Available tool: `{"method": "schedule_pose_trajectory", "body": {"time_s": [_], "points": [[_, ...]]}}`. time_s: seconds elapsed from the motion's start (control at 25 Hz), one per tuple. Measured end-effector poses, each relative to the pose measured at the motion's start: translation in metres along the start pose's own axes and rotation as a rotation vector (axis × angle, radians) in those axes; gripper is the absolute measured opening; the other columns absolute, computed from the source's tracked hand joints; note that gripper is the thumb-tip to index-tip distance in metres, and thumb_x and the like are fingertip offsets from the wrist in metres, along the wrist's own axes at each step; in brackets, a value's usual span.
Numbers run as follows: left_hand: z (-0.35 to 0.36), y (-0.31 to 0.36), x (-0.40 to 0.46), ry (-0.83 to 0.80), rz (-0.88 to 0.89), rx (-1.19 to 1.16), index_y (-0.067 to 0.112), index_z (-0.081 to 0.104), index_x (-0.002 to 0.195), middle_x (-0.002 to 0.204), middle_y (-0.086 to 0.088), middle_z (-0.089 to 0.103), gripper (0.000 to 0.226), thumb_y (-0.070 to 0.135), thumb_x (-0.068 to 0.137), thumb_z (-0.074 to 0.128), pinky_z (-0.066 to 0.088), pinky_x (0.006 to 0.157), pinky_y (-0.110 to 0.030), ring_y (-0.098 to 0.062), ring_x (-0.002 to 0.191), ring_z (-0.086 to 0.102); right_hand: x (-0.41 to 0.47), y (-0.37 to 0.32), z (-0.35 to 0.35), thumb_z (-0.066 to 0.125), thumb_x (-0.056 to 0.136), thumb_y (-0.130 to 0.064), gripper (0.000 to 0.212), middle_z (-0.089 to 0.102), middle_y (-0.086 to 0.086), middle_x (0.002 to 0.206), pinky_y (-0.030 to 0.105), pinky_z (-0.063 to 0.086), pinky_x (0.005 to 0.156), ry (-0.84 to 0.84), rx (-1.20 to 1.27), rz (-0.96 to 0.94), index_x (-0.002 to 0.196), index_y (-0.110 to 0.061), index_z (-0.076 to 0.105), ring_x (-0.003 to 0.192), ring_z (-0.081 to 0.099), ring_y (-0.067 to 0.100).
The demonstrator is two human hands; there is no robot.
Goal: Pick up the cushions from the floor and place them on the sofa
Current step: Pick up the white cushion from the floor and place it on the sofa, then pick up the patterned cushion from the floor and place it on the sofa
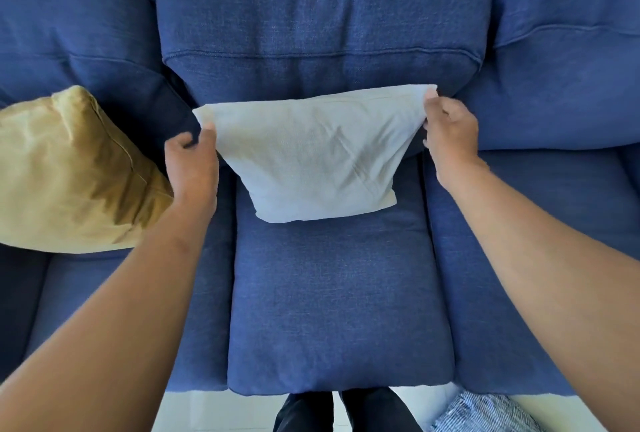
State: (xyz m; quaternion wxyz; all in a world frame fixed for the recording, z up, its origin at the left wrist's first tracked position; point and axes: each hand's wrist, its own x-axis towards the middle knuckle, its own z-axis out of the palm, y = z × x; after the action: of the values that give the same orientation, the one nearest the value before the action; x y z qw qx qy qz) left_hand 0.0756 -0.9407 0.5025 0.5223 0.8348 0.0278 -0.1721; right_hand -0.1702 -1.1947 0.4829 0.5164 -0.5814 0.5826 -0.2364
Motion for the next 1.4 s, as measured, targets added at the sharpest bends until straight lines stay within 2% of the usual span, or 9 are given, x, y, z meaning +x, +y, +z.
{"method": "schedule_pose_trajectory", "body": {"time_s": [0.08, 0.16, 0.28, 0.32, 0.4, 0.56, 0.8, 1.08, 1.4], "points": [[-0.006, -0.018, -0.033, 0.039, -0.084, 0.009, 0.017, 0.05, 0.071, 0.073, -0.01, 0.047, 0.034, 0.041, 0.094, 0.059, 0.039, 0.064, -0.038, -0.024, 0.068, 0.045, -0.026, 0.016, -0.017, 0.052, 0.091, -0.068, 0.065, 0.067, -0.005, 0.105, 0.044, 0.055, 0.093, -0.014, -0.072, 0.006, 0.12, -0.011, 0.066, 0.102, 0.064, 0.015], [-0.008, -0.041, -0.08, -0.062, -0.155, 0.091, 0.019, 0.057, 0.073, 0.074, -0.003, 0.059, 0.025, 0.035, 0.092, 0.057, 0.044, 0.062, -0.039, -0.024, 0.069, 0.051, -0.058, 0.04, -0.04, 0.05, 0.099, -0.058, 0.054, 0.068, -0.001, 0.121, 0.032, 0.045, 0.098, -0.033, -0.156, -0.006, 0.13, -0.016, 0.064, 0.122, 0.062, 0.02], [0.001, -0.073, -0.144, -0.305, -0.079, 0.314, 0.03, 0.068, 0.11, 0.099, 0.008, 0.073, 0.018, 0.038, 0.097, 0.058, 0.047, 0.053, -0.025, -0.018, 0.074, 0.063, -0.106, 0.074, -0.07, 0.048, 0.104, -0.051, 0.058, 0.057, 0.007, 0.151, 0.029, 0.037, 0.106, -0.029, -0.284, 0.051, 0.15, -0.015, 0.05, 0.138, 0.053, 0.024], [0.008, -0.078, -0.165, -0.383, -0.029, 0.359, 0.031, 0.063, 0.13, 0.118, 0.009, 0.073, 0.031, 0.04, 0.1, 0.059, 0.051, 0.065, -0.022, -0.016, 0.091, 0.069, -0.122, 0.083, -0.083, 0.048, 0.105, -0.051, 0.061, 0.052, 0.009, 0.156, 0.034, 0.036, 0.114, -0.017, -0.323, 0.07, 0.154, -0.015, 0.045, 0.142, 0.049, 0.026], [0.021, -0.084, -0.206, -0.566, 0.103, 0.433, 0.028, 0.045, 0.155, 0.151, 0.008, 0.058, 0.055, 0.041, 0.104, 0.058, 0.044, 0.098, -0.024, -0.016, 0.13, 0.06, -0.159, 0.1, -0.111, 0.047, 0.106, -0.048, 0.064, 0.041, 0.011, 0.164, 0.042, 0.028, 0.124, 0.022, -0.397, 0.085, 0.158, -0.012, 0.038, 0.151, 0.036, 0.028], [0.043, -0.076, -0.278, -0.886, 0.377, 0.592, 0.019, 0.032, 0.165, 0.169, 0.001, 0.037, 0.066, 0.04, 0.106, 0.055, 0.029, 0.12, -0.029, -0.018, 0.154, 0.038, -0.236, 0.129, -0.161, 0.047, 0.107, -0.045, 0.068, 0.024, 0.014, 0.172, 0.042, 0.014, 0.129, 0.11, -0.474, 0.116, 0.161, -0.009, 0.029, 0.161, 0.014, 0.026], [0.035, -0.087, -0.387, -1.164, 0.575, 0.748, 0.014, 0.029, 0.165, 0.172, -0.006, 0.033, 0.068, 0.037, 0.107, 0.055, 0.027, 0.128, -0.04, -0.022, 0.158, 0.03, -0.375, 0.193, -0.249, 0.049, 0.106, -0.044, 0.069, 0.024, 0.019, 0.171, 0.045, 0.018, 0.128, 0.272, -0.411, 0.297, 0.161, -0.006, 0.03, 0.159, 0.017, 0.031], [0.055, -0.171, -0.522, -1.392, 0.661, 1.156, 0.012, 0.036, 0.163, 0.165, -0.012, 0.044, 0.067, 0.032, 0.104, 0.061, 0.037, 0.116, -0.04, -0.032, 0.149, 0.045, -0.522, 0.318, -0.356, 0.051, 0.107, -0.038, 0.067, 0.028, 0.019, 0.169, 0.042, 0.021, 0.127, 0.455, -0.231, 0.583, 0.16, -0.005, 0.03, 0.157, 0.024, 0.031], [0.144, -0.308, -0.676, -1.45, 0.625, 1.399, 0.008, 0.044, 0.158, 0.161, -0.018, 0.05, 0.061, 0.028, 0.104, 0.062, 0.038, 0.12, -0.037, -0.033, 0.144, 0.052, -0.578, 0.488, -0.444, 0.052, 0.106, -0.04, 0.069, 0.03, 0.023, 0.167, 0.037, 0.02, 0.126, 0.404, -0.132, 0.766, 0.159, 0.0, 0.031, 0.157, 0.025, 0.032]]}}
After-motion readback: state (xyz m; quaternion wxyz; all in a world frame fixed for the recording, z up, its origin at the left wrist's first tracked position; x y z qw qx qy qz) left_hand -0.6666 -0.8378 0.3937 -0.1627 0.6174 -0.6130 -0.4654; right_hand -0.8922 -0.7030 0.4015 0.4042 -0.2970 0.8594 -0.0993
